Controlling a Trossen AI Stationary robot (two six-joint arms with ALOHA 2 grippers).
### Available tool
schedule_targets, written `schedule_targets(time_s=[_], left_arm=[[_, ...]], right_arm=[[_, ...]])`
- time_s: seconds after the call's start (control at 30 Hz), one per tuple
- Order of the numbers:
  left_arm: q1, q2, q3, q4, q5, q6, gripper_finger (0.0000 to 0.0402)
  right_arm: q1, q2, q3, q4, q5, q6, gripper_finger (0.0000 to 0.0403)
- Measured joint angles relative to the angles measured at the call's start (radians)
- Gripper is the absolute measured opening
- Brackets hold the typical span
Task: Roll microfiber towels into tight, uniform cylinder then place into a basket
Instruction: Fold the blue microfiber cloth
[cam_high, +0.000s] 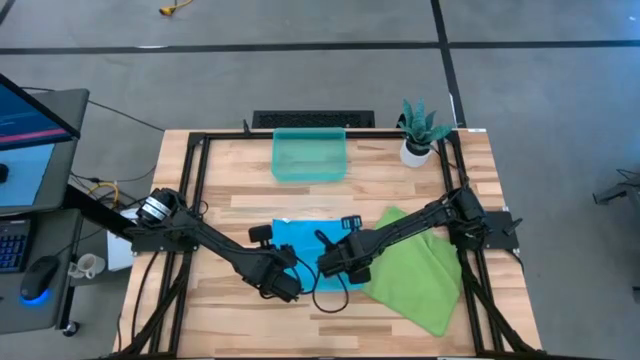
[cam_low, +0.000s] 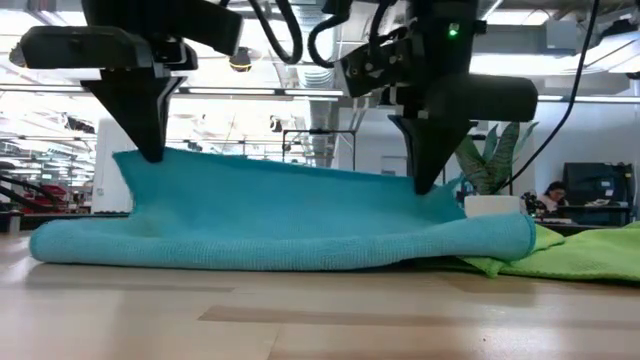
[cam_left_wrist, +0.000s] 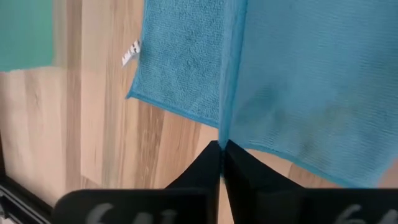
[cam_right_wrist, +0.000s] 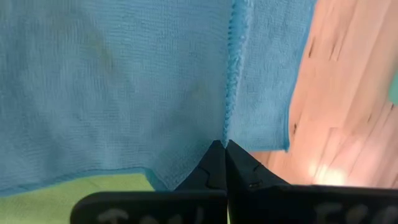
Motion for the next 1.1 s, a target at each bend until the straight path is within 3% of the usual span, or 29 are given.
schedule_targets(time_s=[0.23,0.33,0.6,0.9,1.1], left_arm=[[0.001,0.0,0.0,0.0,-0.022,-0.023,0.0059],[0.002,0.0,0.0,-0.008,0.013,-0.014,0.0075],[-0.05,0.0,0.0,-0.083,0.01,-0.048,0.0082],[-0.077,0.0,-0.072,0.245,-0.014,0.081,0.0082],[-0.072,-0.006,-0.078,0.191,-0.089,0.046,0.0082]], right_arm=[[-0.025,0.0,0.0,-0.006,0.004,-0.007,0.0006],[-0.044,0.0,0.0,-0.004,0.006,-0.007,0.0006],[-0.107,0.0,0.0,0.005,0.004,-0.007,0.0006],[-0.151,0.0,0.0,0.004,-0.028,-0.007,0.0011],[-0.146,0.0,0.0,0.003,-0.089,-0.007,0.005]])
